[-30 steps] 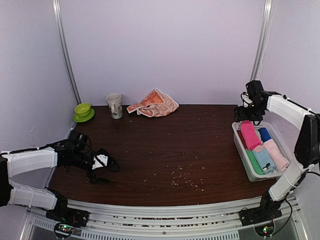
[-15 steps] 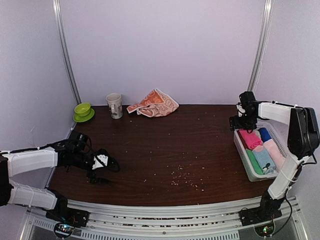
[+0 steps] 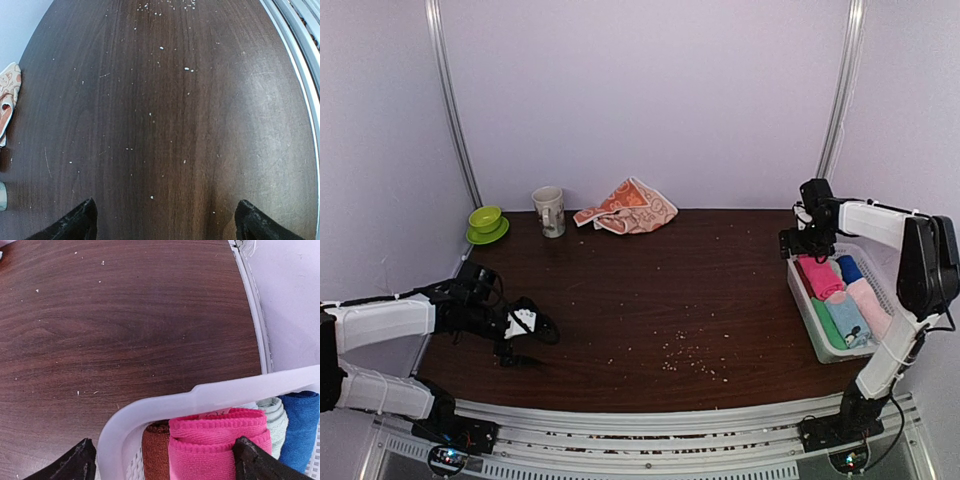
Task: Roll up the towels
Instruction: Pick up the towel from the corner of the board.
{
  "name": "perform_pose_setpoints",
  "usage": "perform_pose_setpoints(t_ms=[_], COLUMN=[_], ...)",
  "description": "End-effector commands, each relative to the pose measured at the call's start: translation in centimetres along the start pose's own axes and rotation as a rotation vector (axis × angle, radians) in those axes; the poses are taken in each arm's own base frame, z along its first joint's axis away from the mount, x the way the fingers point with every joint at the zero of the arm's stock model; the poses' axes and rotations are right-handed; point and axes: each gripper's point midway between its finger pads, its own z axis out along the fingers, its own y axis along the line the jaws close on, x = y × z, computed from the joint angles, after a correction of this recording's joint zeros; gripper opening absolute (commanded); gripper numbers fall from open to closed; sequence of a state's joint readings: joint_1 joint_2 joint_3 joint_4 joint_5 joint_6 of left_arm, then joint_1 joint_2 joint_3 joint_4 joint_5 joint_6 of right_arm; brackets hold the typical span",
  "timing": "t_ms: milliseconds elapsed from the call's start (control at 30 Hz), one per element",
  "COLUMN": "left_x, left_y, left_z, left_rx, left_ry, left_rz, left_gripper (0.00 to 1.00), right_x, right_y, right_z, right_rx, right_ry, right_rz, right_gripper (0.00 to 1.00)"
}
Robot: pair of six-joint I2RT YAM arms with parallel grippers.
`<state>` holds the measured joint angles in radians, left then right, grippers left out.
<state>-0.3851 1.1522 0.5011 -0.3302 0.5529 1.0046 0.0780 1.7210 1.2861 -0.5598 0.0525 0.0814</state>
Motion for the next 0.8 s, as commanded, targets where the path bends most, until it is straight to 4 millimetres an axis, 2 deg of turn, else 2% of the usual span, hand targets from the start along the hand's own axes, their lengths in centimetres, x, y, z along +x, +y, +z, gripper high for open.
perform_pose_setpoints(t_ms=[0, 200, 400, 467, 633, 767], left_x=[0.1, 0.1, 0.1, -0.1, -0.6, -2.2], left_y=[0.3, 0.3, 1.1, 2.6, 8.9, 14.0], left_z=[0.1, 0.2, 0.0, -0.3, -1.1, -1.1], left_rx=[-0.017, -0.016, -0.048, -0.102, -0.272, -0.31], left_ry=[-0.004, -0.005, 0.002, 0.012, 0.067, 0.063], left_rz=[0.011, 0.009, -0.005, -0.038, -0.164, -0.259], left_gripper=[0.98, 0.98, 0.98, 0.98, 0.98, 0.98], right_x=[-0.6, -1.3, -0.7, -0.8, -1.8, -1.6], right_y=[-0.8, -1.6, -2.4, -2.9, -3.9, -5.1], right_z=[-3.3, -6.0, -9.0, -10.4, -15.0, -16.9], right_rx=[0.008, 0.031, 0.041, 0.06, 0.109, 0.209], right_ry=[-0.004, -0.042, -0.108, -0.164, -0.327, -0.31], right_rz=[0.003, 0.0, 0.036, 0.065, 0.159, 0.177], right_gripper=[0.97, 0.99, 1.0, 1.0, 1.0, 1.0])
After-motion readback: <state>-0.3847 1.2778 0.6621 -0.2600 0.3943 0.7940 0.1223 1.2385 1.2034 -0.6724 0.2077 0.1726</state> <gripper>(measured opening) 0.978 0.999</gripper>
